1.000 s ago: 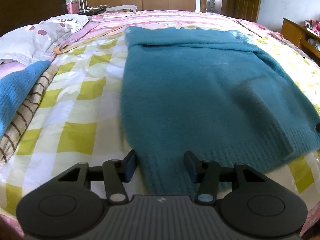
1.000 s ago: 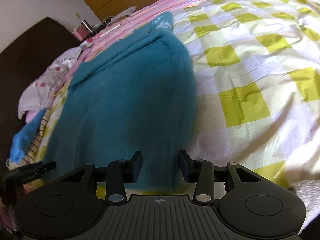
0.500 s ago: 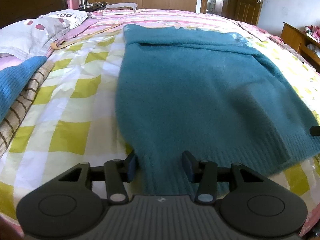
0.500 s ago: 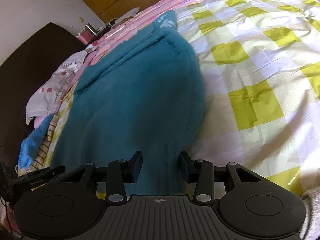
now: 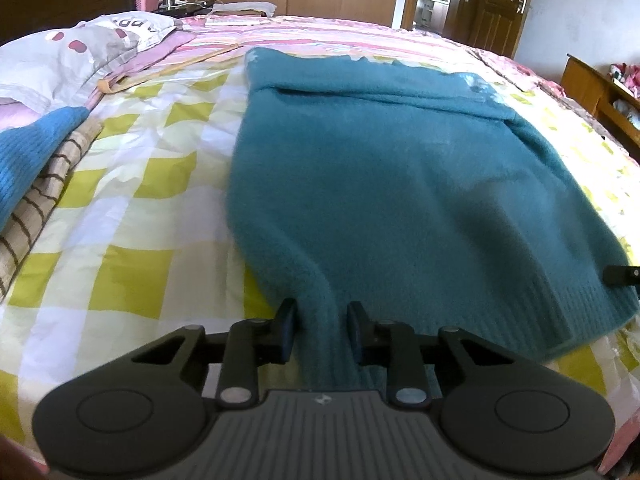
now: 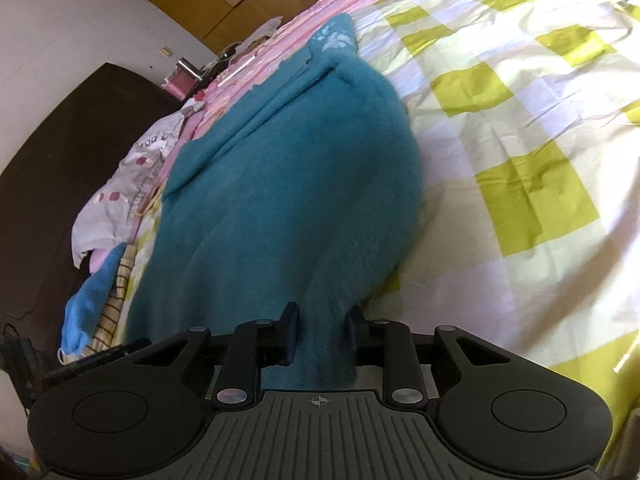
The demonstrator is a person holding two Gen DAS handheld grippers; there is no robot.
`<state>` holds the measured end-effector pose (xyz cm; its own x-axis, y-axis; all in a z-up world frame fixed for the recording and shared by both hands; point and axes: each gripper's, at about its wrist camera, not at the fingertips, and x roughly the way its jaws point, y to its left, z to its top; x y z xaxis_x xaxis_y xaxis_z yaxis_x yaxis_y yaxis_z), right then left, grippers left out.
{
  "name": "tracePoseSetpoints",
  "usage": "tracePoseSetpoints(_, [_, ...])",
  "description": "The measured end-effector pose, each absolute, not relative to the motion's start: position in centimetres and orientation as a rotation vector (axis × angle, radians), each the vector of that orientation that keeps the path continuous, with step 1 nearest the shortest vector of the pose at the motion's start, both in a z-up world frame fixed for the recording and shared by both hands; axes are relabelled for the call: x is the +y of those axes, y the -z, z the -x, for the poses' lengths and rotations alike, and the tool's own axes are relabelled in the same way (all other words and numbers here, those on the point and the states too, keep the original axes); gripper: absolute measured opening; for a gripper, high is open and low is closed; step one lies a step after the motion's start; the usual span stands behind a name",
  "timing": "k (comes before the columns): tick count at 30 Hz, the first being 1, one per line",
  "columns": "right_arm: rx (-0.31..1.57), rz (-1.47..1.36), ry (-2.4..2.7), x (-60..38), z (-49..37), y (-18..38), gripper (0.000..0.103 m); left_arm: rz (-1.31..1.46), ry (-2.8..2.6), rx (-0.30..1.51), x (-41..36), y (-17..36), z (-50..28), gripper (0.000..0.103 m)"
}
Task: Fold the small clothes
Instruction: 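Grasp the sweater hem with both grippers, then lift the hem with both grippers and fold it toward the collar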
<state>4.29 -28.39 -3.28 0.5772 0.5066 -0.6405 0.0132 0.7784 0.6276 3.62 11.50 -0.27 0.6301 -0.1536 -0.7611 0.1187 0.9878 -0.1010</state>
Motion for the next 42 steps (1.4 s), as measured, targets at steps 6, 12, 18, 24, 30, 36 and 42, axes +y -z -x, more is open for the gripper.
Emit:
tracePoseSetpoints(6, [0.918,-0.643,-0.322,-28.3,-4.2,3.4,0.023,0.029,0.161,0.882,11.5,0.0,-3.7,0.031])
tracePoseSetpoints(12, [0.881,-0.748,-0.335,-28.7,-3.9,3.4,0.018,0.184,0.207,0.846,12.9,-1.3,-4.2,0.017])
tracePoseSetpoints(18, [0.761,-0.906,-0.401,-28.9,-4.5,1.9,0.017,0.314,0.261,0.776,13.2,-3.1,-5.7,0.017])
tracePoseSetpoints(24, [0.667,-1.024,-0.431,-29.0,-6.4,0.9,0.016,0.491,0.302,0.675,14.3,-4.5,-8.4,0.017])
tracePoseSetpoints(30, [0.561,-1.096,-0.455,-29.2,-10.1,-0.3,0.016,0.549,0.297,0.581,14.6,-5.5,-11.7,0.016])
tracePoseSetpoints(36, [0.483,-1.119,-0.453,-29.4,-15.3,-1.1,0.016,0.570,0.270,0.519,15.1,-6.1,-16.0,0.016])
tracePoseSetpoints(42, [0.456,-1.124,-0.416,-29.6,-20.9,-1.3,0.016,0.569,0.226,0.479,15.8,-6.1,-20.8,0.016])
